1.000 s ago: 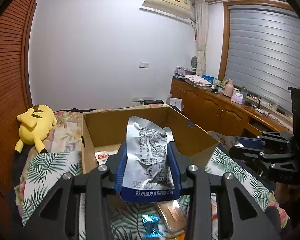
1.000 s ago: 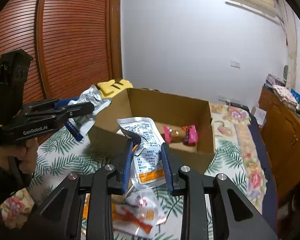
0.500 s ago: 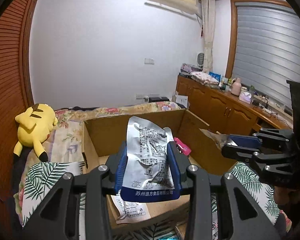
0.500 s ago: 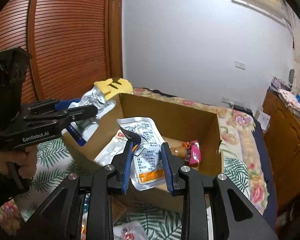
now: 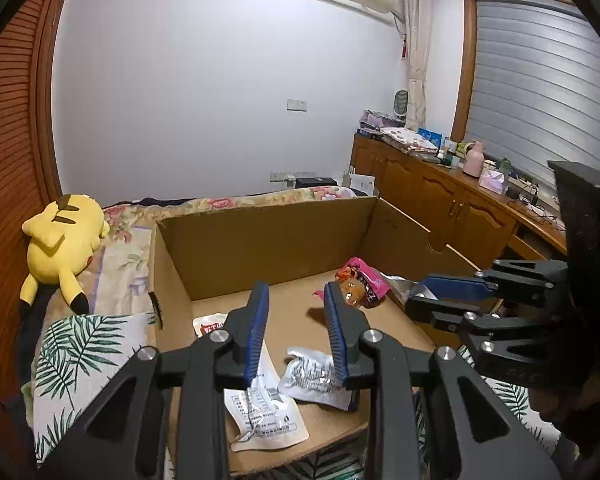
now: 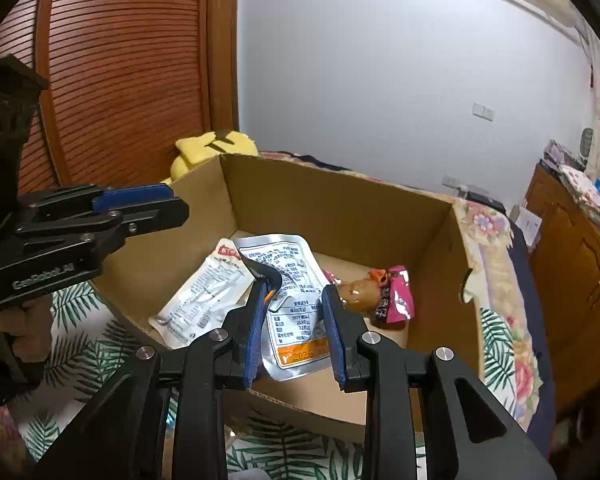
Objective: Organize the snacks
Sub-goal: 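Open both tools to release the pouches into the box, then move both tools back over the remaining snacks on the bedspread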
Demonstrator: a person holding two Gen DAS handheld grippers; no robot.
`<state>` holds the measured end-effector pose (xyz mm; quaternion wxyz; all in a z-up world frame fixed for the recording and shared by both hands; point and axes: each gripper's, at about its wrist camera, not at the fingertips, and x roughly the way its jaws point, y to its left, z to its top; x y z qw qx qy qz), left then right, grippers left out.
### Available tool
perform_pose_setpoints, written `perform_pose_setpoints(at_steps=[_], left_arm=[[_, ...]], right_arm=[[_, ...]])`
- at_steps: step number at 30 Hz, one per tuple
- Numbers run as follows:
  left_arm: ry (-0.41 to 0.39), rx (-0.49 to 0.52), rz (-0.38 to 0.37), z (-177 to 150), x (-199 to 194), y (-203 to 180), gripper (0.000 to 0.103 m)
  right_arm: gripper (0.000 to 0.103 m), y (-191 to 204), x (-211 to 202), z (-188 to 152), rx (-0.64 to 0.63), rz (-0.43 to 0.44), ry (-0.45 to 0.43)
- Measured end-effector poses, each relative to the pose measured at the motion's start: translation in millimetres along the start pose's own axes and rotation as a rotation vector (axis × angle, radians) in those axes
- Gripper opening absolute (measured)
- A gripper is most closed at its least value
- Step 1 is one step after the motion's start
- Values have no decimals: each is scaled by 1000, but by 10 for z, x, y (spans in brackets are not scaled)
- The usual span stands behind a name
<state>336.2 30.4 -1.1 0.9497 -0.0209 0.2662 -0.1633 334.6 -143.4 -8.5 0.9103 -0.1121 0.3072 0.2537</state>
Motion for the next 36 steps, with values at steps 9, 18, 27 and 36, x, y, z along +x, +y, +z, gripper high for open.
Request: perform_pose_setpoints(at_steps=[9,18,27,36], left_arm=[[20,9,-3,-90,-160,-35,35],[29,10,-10,-302,-521,-95,39],[55,3,-13,-628,-812,-178,43],[119,-12,-13,-1019,-949,-286,44]], right_arm=[[41,-17,71,-34,42,10,7],[41,99,-455,-286,78,4,-39],[41,190,-856,-828,167,3,2],[43,312,-1019,-1307,221,8,58]])
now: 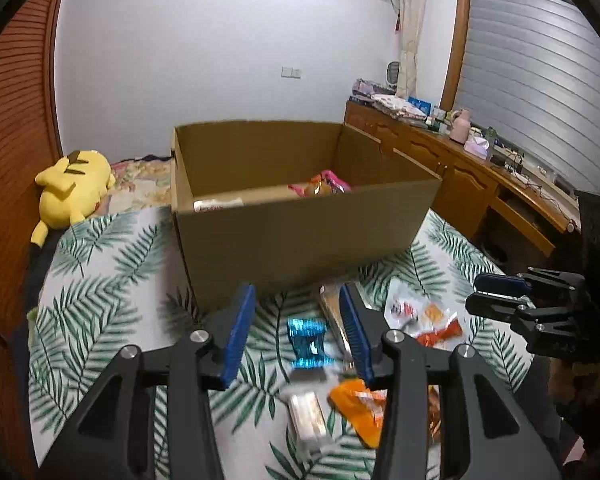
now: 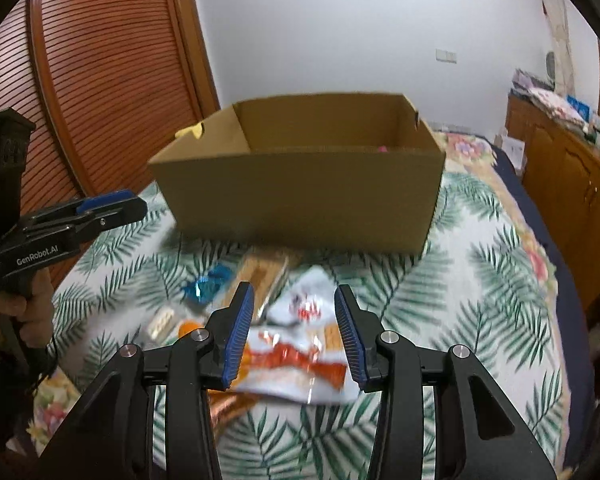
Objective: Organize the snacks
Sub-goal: 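Move both tools back over the remaining snacks on the bedspread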
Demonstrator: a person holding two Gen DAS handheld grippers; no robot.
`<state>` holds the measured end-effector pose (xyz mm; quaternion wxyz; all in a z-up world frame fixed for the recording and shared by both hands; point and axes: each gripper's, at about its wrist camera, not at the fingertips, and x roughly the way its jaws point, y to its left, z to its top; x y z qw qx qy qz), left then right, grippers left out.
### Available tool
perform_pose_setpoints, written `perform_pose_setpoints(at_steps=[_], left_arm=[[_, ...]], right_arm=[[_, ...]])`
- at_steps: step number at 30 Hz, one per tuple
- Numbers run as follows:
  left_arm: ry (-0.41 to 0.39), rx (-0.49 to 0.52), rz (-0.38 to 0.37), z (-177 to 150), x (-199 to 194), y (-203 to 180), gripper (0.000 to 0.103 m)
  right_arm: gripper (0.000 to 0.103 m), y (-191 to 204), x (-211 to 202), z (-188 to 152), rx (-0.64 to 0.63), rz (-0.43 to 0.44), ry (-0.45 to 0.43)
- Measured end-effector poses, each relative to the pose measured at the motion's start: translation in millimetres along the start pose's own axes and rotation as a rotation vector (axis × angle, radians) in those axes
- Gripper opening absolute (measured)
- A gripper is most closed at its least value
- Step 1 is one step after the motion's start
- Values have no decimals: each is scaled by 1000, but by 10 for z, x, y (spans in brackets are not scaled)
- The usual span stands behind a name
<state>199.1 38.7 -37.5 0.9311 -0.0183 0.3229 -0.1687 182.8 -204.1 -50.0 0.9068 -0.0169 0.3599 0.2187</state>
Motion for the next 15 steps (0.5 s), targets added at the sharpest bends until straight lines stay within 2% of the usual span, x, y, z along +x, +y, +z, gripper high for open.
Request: perform_pose_setpoints(at_steps=[7,15], left_arm=[[55,-15,7,-242,22,-46,48],[152,-20,19,-520,166,-90,48]], right_arm=[[47,-26,-69,-237,35,-2,20],[48,-47,-44,-429,57,-3,50]])
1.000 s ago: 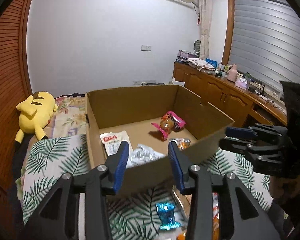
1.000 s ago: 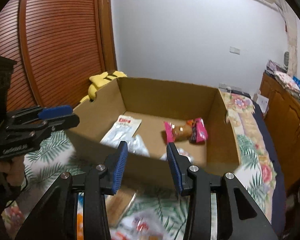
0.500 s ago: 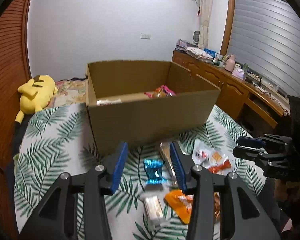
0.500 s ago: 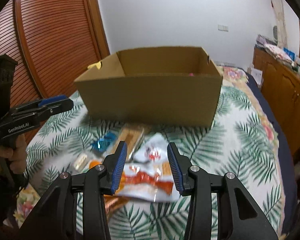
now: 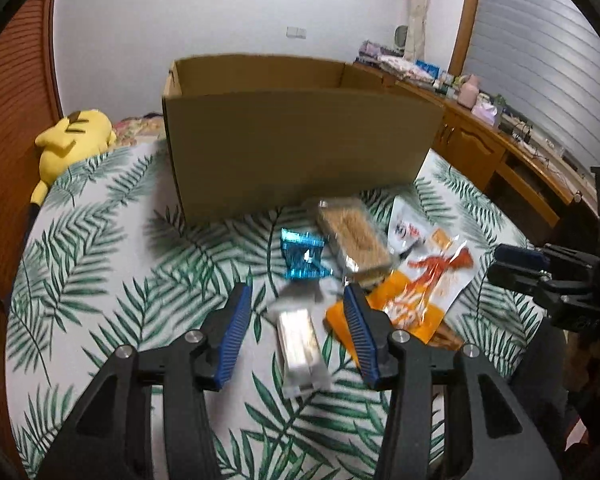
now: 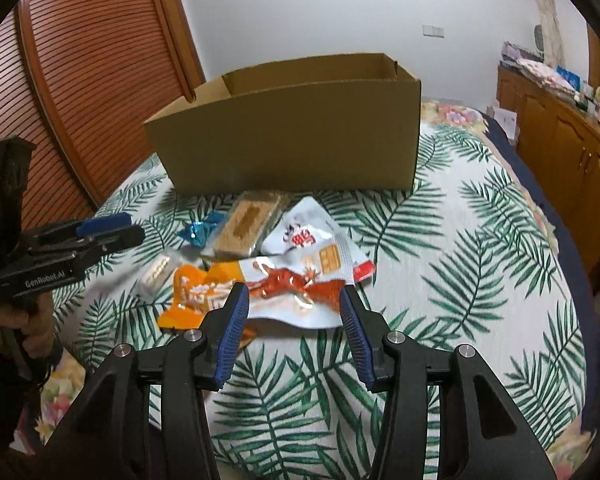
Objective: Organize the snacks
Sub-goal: 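Move both tools back over the remaining snacks on the bedspread, then grasp the clear-wrapped white cake bar with the left tool while the right tool grasps the orange sausage pouch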
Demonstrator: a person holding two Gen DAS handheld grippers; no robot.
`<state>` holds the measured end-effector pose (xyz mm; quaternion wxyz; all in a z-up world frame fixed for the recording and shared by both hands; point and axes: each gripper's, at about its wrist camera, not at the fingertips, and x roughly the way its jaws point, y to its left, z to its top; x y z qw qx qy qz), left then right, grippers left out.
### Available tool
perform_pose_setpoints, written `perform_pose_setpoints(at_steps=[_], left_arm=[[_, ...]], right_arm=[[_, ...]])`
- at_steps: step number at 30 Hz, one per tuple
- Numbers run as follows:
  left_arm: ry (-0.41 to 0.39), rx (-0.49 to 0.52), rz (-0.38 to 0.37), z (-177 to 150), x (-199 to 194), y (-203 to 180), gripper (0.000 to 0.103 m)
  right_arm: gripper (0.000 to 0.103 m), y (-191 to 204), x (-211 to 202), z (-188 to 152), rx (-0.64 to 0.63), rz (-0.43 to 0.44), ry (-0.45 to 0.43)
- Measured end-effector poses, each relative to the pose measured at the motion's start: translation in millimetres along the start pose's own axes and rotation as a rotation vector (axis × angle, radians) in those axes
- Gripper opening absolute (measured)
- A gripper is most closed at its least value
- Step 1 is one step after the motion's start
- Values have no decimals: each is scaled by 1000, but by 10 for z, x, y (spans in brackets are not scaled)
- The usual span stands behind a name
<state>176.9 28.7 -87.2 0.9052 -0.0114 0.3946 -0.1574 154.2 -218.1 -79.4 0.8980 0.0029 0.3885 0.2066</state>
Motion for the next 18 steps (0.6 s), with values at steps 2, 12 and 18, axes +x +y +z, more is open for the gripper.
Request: perform_pose_setpoints(at_steps=[2,12,18], left_arm=[[19,-3,4,-38,52,15,48],[94,-12,59,-154,262,66,48],[106,-5,70,-179,315,41,52]], right_arm=[[48,7,11,-32,4,7,6],[50,45,32,-133,4,25,18],[50,55,63,-179,8,37,28]])
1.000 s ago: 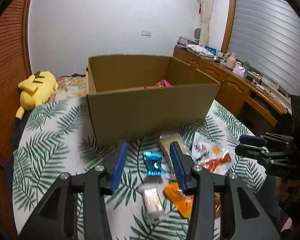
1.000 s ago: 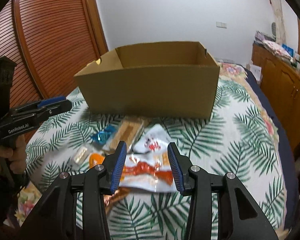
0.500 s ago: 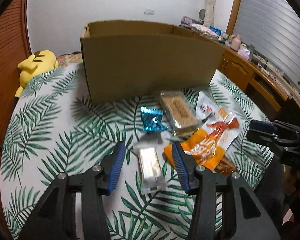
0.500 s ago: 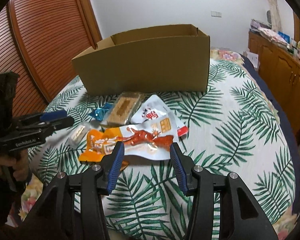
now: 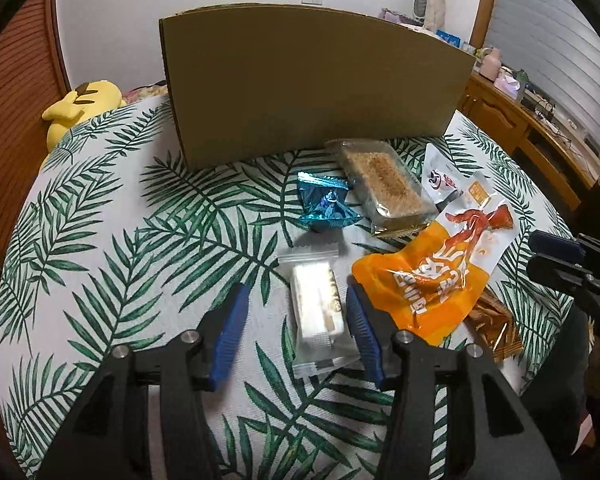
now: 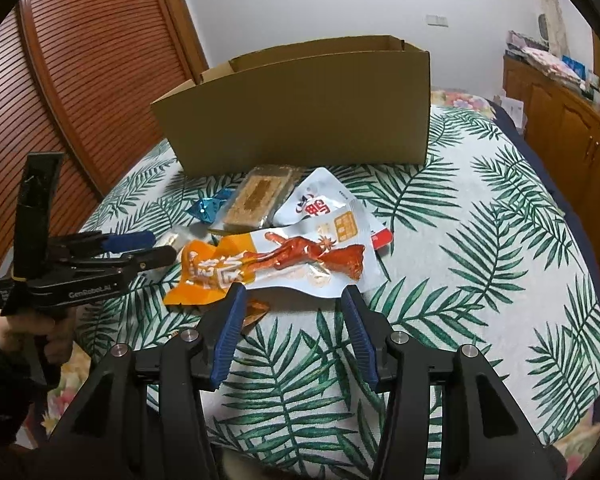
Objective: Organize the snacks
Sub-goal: 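Grasp the clear-wrapped white cake bar with the left tool while the right tool grasps the orange sausage pouch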
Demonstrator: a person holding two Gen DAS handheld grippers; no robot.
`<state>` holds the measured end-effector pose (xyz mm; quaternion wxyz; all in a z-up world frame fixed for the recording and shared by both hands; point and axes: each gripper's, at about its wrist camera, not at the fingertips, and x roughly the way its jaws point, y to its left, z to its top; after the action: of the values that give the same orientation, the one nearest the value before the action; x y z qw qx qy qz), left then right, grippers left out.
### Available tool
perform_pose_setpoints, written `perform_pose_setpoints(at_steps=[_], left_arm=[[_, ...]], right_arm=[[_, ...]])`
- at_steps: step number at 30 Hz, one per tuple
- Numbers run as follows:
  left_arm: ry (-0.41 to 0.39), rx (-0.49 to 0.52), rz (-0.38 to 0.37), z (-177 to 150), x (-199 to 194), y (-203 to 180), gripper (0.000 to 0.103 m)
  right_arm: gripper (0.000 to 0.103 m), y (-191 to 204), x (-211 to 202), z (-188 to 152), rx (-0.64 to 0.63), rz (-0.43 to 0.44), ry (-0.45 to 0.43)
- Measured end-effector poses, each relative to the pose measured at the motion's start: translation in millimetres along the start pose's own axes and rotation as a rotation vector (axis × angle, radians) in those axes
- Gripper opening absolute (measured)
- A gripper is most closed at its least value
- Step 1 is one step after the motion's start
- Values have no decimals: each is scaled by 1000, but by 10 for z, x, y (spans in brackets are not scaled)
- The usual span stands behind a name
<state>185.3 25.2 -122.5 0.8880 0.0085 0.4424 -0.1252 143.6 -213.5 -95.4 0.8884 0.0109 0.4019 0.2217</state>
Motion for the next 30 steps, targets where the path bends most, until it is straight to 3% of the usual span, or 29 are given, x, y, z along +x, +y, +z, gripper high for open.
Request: perform_pose_setpoints(at_steps=[7,10,26,29,30], left_arm=[[1,39,31,-9,20,-76,58],[4,59,65,-25,37,-126,68],[-4,25,65,-39,25,-72,68],[-15,15,53,-54,4,-42,65],[-20,8,49,-55,-4,-26,59]], right_arm=[[51,14,35,-35,1,10,10],[51,8,45,-55,2,13,14],[53,-26,183,-67,71,62,35],[53,-81,217,-27,106,72,30],[53,-108,227,-12,121,77,27]])
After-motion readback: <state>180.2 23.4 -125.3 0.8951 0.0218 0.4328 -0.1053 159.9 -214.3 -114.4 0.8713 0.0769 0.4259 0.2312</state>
